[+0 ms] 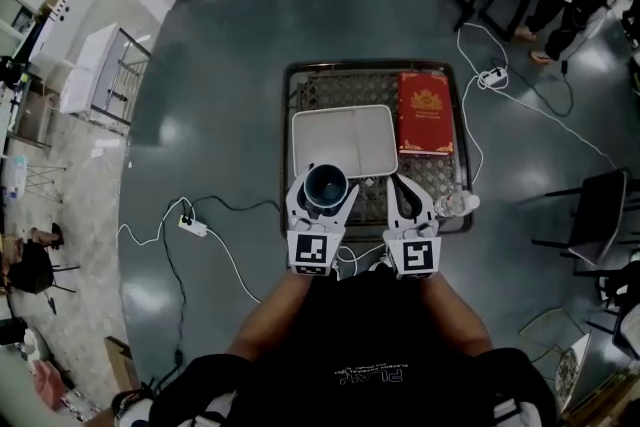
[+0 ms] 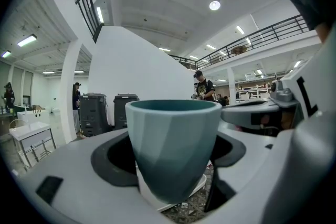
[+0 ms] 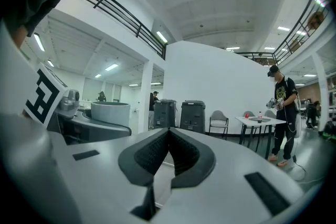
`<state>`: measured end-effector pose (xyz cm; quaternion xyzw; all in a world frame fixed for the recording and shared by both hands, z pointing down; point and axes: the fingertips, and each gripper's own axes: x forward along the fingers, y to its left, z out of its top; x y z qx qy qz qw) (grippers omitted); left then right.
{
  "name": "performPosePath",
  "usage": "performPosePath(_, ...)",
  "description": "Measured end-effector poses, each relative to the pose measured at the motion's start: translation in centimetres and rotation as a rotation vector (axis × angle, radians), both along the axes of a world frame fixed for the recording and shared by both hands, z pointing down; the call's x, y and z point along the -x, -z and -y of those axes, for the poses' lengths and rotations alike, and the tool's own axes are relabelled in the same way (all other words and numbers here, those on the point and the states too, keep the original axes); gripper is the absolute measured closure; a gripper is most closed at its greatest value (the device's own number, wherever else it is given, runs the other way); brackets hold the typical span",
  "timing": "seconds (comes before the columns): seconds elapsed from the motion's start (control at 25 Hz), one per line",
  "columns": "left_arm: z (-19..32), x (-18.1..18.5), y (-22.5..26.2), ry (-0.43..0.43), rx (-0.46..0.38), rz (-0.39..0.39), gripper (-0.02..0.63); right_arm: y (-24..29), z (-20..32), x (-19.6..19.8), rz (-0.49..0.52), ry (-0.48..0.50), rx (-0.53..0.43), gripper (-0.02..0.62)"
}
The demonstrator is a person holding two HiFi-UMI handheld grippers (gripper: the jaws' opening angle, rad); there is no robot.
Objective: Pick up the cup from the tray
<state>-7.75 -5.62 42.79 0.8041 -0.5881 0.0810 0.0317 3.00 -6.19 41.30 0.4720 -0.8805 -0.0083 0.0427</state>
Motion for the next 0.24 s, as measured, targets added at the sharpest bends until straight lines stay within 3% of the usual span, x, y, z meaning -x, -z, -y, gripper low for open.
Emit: performPosePath(0.24, 0.62, 0.13, 0.07, 0.011, -0.03, -0.033, 0.219, 0.0, 0.6, -0.48, -0.003, 0.008, -0.021, 0.586)
